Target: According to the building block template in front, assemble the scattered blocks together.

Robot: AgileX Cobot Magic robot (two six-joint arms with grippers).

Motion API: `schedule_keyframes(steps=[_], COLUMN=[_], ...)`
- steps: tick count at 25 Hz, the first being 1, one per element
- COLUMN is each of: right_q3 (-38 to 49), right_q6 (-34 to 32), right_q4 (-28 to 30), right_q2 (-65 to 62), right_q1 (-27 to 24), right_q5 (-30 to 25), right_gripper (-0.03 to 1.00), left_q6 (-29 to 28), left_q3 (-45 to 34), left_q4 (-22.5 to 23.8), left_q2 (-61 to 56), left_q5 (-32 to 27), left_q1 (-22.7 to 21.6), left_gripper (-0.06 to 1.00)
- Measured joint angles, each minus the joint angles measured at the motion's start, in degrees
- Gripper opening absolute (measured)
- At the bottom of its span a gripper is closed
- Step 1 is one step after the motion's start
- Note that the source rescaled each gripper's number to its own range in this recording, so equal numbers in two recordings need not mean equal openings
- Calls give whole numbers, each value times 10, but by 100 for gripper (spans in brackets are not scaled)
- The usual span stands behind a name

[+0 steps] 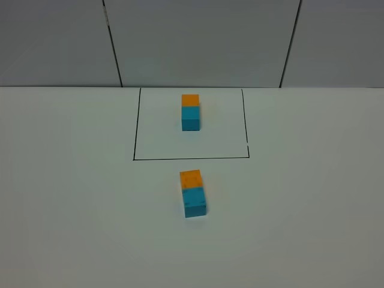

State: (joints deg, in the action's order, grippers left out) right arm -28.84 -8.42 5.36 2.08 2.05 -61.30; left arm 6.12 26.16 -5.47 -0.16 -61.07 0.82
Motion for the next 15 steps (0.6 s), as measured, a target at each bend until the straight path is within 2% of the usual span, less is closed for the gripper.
schedule_keyframes(steps=[15], right_q3=[0], right_q6=[0], right_q4=[0], right_q2=[0], right_q1=[0], right_q5=[0], right_gripper=[47], left_q6=[0], left_q3=[0], left_q4=[0], left_q2=[0], left_q5=[0], left_q1=[0], left_gripper=[80])
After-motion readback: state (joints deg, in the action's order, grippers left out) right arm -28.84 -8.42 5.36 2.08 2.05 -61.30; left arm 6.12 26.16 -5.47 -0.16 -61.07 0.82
